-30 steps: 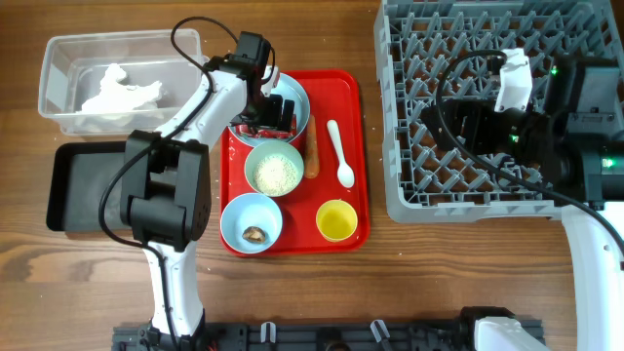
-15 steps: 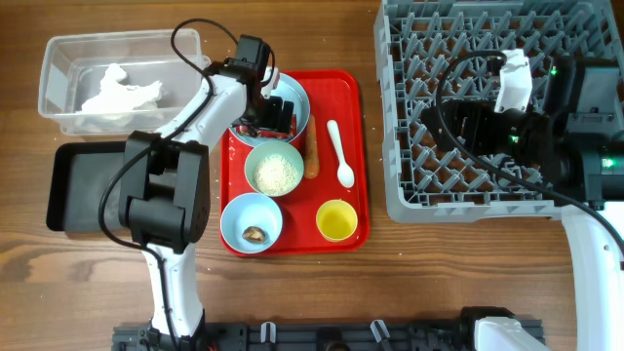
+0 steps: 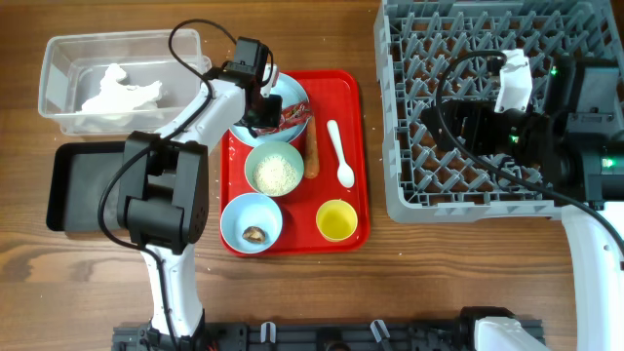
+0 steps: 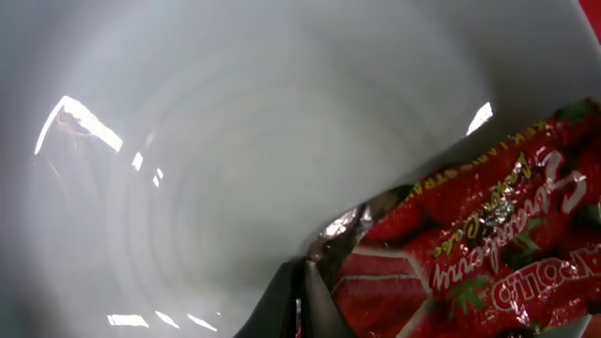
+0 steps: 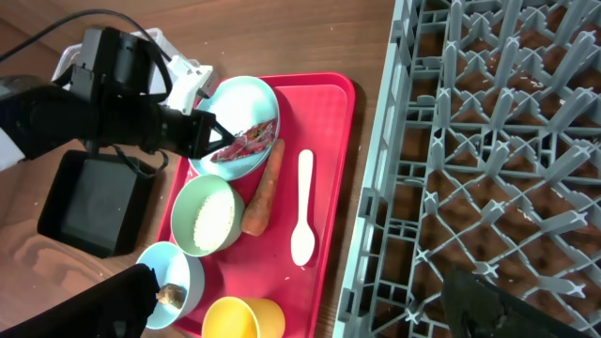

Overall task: Sort waste into correct bins and load items into the dishwasher rack
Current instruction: 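Reach the left gripper to the red snack wrapper on the plate and grasp it, then carry the wrapper with the left gripper and drop it into the clear bin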

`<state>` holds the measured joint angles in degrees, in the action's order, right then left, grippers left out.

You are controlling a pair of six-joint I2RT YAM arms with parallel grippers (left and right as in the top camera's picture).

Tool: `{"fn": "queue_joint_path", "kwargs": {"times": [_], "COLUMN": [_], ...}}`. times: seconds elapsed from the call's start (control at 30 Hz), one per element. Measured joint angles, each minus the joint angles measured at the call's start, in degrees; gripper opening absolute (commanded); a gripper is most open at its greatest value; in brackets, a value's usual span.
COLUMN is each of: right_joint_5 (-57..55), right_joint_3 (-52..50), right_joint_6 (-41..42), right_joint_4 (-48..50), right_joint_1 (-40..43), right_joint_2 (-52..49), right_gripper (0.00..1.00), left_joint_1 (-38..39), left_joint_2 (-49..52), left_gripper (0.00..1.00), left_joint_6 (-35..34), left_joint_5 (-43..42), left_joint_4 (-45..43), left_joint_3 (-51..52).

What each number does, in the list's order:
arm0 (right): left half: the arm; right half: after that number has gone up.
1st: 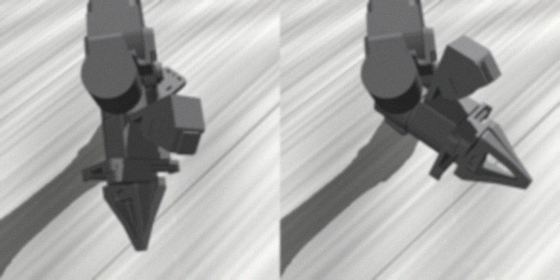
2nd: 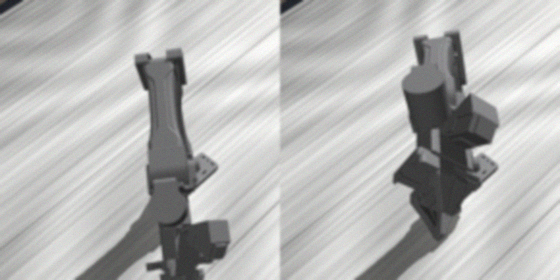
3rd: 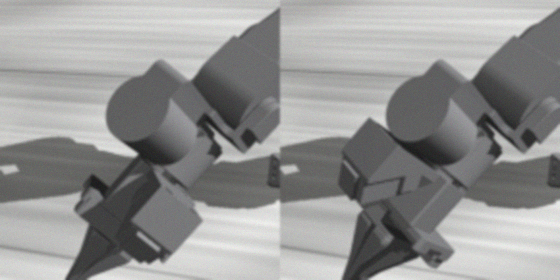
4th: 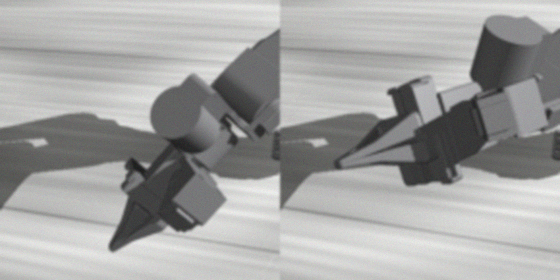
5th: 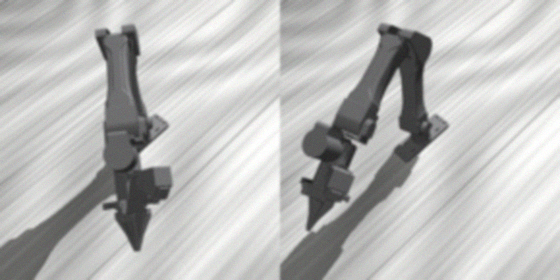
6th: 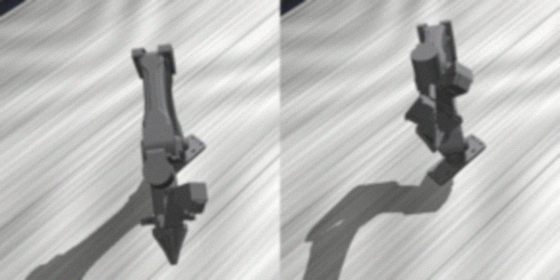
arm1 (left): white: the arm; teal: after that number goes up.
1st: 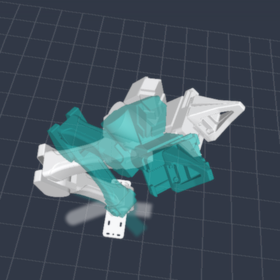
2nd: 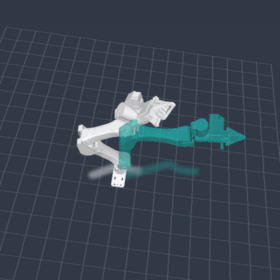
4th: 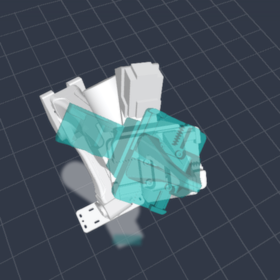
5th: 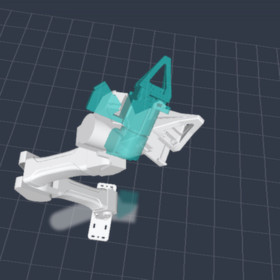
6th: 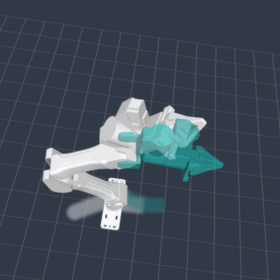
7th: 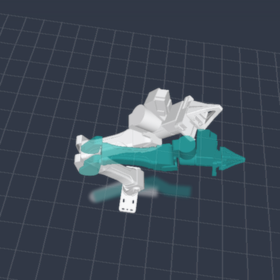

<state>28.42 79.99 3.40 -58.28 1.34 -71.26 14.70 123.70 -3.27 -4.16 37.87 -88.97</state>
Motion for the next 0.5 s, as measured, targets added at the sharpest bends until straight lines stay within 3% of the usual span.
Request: {"fn": "queue_joint_path", "kwargs": {"times": [0.07,0.1,0.13,0.2,0.27,0.37,0.5], "right_joint_5": [0.00,0.00,0.00,0.00,0.00,0.00,0.00], "right_joint_3": [0.00,0.00,0.00,0.00,0.00,0.00,0.00], "right_joint_6": [0.00,0.00,0.00,0.00,0.00,0.00,0.00], "right_joint_4": [-0.02,0.00,-0.02,0.00,-0.02,-0.02,-0.02], "right_joint_1": [0.00,0.00,0.00,0.00,0.00,0.00,0.00], "right_joint_2": [0.02,0.02,0.00,0.00,0.00,0.00,0.00], "right_gripper": [0.99,1.00,1.00,1.00,1.00,1.00,1.00], "left_joint_1": [-0.50,-0.98,-1.42,-2.08,-1.77,-0.26,3.58], "left_joint_2": [0.04,0.04,0.02,-0.59,-2.03,-3.26,-3.39], "left_gripper": [0.04,0.09,0.21,0.57,0.73,0.78,0.76], "left_joint_6": [-1.84,-2.47,-2.60,-2.08,-0.02,3.87,11.41], "left_joint_5": [-0.22,-0.52,-1.11,-2.62,-4.35,-6.01,-6.67], "left_joint_4": [0.31,0.59,0.68,0.83,1.40,1.77,1.97], "left_joint_3": [-0.46,-0.83,-1.22,-1.60,-1.66,-1.97,-2.05]}}
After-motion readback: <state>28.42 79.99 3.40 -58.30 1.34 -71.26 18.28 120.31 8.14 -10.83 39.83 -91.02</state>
